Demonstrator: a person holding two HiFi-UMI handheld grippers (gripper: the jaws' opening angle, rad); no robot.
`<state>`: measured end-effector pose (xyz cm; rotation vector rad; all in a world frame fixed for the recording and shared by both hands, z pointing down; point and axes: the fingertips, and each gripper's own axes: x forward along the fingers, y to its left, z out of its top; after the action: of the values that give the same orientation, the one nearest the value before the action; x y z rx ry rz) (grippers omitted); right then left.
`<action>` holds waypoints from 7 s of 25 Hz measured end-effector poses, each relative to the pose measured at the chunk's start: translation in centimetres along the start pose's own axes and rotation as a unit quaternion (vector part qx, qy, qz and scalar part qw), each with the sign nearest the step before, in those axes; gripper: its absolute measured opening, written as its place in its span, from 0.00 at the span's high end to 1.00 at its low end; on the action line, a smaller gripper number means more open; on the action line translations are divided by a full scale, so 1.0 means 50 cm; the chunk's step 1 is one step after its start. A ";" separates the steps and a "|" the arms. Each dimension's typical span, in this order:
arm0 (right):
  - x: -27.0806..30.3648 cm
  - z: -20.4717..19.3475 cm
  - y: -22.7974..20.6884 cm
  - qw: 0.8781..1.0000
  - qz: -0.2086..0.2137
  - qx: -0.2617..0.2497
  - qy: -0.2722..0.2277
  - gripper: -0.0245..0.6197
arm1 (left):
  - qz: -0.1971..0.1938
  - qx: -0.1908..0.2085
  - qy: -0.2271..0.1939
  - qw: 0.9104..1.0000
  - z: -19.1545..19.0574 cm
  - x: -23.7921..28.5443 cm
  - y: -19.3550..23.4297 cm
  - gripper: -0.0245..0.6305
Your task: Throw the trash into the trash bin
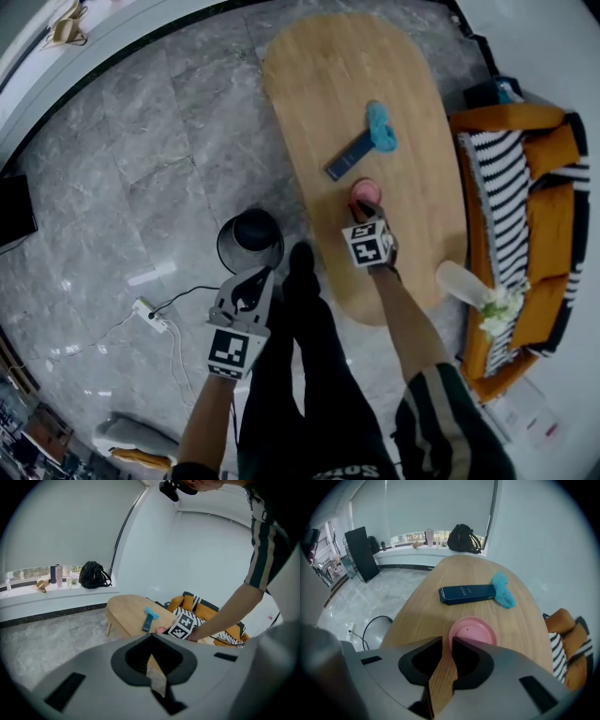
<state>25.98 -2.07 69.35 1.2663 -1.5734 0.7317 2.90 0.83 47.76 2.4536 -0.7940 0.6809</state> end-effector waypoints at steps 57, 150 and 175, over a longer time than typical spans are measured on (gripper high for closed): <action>0.160 -0.130 0.773 0.936 0.245 -0.249 0.052 0.90 | 0.136 -0.139 0.006 0.981 -0.392 -0.251 0.232 0.96; 0.073 0.202 0.000 0.866 -0.013 0.482 -0.128 0.69 | 0.053 -0.088 0.051 0.993 -0.227 -0.015 0.222 0.96; -0.019 0.189 0.314 0.934 0.092 0.314 -0.145 0.70 | 0.099 -0.113 0.028 0.988 -0.316 -0.165 0.214 0.96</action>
<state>8.16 -5.56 66.71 1.7640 -1.7820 1.2869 -14.62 5.33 58.06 2.1629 -1.0422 0.6869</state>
